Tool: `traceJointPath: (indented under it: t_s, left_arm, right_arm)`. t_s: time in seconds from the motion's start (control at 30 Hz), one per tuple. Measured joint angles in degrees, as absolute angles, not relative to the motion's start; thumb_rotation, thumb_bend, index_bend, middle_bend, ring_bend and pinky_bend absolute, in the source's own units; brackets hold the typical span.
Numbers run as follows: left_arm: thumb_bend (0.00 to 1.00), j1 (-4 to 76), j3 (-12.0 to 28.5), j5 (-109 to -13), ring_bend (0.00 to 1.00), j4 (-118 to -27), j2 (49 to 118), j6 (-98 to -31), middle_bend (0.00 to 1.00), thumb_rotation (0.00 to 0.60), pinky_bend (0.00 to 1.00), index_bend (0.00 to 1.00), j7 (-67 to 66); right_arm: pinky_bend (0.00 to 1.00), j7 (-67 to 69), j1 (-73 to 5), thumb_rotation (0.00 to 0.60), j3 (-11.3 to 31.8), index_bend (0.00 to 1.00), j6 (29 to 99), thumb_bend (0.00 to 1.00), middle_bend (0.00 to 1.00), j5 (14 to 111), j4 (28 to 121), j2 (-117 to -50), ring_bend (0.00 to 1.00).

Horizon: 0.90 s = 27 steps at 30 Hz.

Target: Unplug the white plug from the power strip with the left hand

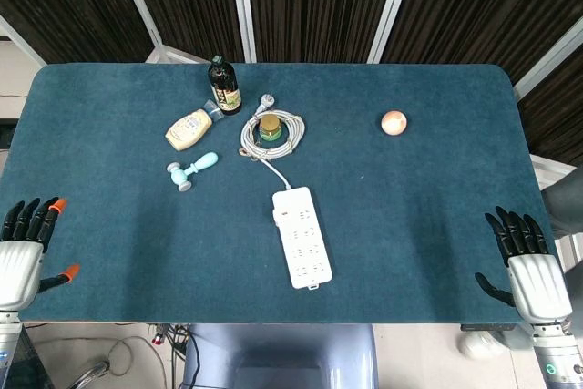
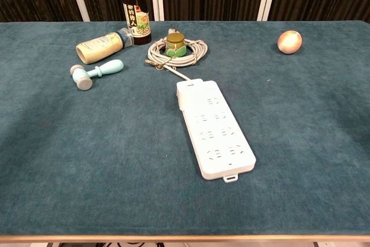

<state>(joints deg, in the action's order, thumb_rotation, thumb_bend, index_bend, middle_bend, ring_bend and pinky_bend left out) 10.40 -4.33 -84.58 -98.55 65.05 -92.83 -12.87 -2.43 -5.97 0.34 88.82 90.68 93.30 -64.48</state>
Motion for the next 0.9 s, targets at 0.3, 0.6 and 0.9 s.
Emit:
traceJointPath:
  t_s: [0.3, 0.6, 0.9]
  left_arm:
    - [0.01, 10.13, -4.00, -84.77, 0.00, -98.38, 65.85, -90.89, 0.06, 0.600, 0.00, 0.02, -14.00]
    - [0.01, 12.49, -1.85, -83.91, 0.00, -103.16, 65.82, -86.79, 0.06, 0.600, 0.00, 0.05, -16.88]
    - [0.05, 20.55, 3.73, -80.08, 0.01, -113.56, 65.82, -77.24, 0.08, 0.600, 0.00, 0.08, -26.65]
  right_arm:
    - [0.00, -2.33, -6.23, 0.600, 0.37, 0.00, 87.82, 0.29, 0.00, 91.18, 92.88, -64.62, 0.00]
    - [0.00, -3.35, -8.91, 0.600, -0.87, 0.00, 84.55, 0.30, 0.00, 96.61, 93.37, -65.12, 0.00]
    - [0.04, -14.52, -15.67, 0.600, -1.76, 0.00, 73.79, 0.68, 0.00, 103.46, 98.53, -68.04, 0.00]
